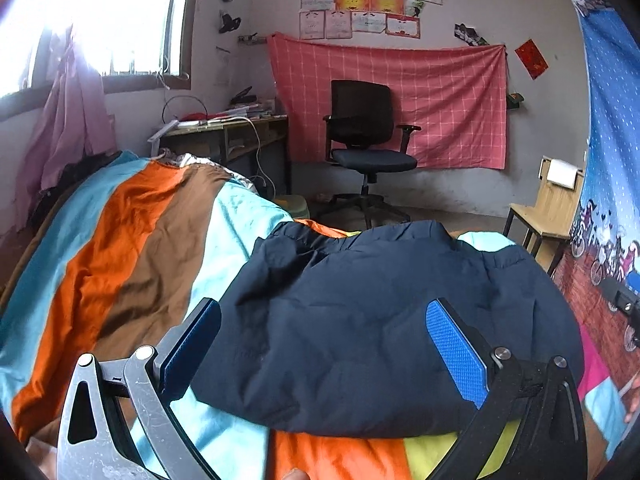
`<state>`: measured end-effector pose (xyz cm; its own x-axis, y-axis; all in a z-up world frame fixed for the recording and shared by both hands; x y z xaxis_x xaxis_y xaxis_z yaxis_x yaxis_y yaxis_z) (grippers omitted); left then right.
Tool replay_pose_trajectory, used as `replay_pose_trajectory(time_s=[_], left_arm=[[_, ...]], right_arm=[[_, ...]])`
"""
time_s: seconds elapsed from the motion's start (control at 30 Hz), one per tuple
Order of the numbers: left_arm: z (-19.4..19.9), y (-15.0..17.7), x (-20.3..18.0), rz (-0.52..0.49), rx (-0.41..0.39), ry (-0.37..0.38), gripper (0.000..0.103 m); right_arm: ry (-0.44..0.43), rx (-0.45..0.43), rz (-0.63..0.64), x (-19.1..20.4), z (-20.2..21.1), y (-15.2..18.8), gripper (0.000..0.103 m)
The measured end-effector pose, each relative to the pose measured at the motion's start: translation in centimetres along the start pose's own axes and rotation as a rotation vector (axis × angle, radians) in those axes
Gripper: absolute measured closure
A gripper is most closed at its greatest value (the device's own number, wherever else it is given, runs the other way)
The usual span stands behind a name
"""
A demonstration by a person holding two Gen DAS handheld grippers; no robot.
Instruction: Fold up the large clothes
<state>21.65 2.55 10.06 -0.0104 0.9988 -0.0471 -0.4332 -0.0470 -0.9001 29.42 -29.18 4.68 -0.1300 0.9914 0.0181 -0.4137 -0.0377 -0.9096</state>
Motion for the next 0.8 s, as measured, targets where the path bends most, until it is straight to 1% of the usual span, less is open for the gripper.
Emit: replay_pose_trajectory(time_s=[0.33, 0.47, 0.7, 0.8], left_arm=[[1.7, 2.3, 0.3, -0.037, -0.012, -0.011, 0.002], [2.9, 3.8, 0.3, -0.056, -0.015, -0.014, 0.002], [4.1, 6.3, -0.3, -0.078, -0.006, 0.015, 0.002], [4.2, 7.0, -0.3, -0.094, 0.007, 0.009, 0.002]], right_arm=[[0.026, -0.076, 0.017, 0.4, 4.7, 2.1, 0.000], [0.016, -0.094, 0.041, 0.8, 6.1, 2.9, 0.000], [-0.017, -0.061, 0.044, 2.0, 7.3, 5.3, 0.000], [-0.007, -0.034, 0.032, 2.4, 7.3, 6.6, 0.000]])
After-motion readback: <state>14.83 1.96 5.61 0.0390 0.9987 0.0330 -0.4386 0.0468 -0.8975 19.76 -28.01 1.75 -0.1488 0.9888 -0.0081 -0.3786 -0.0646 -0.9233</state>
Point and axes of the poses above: each gripper's, at about its wrist camera, not at the fingertips, and z roughly against the way its jaws point, x to its left, y to its underside, the point moved 3 cm from there along -z, roughly the way its jaws point, and after that the axes turned 11 degrees about y, right-handed, at the moved point
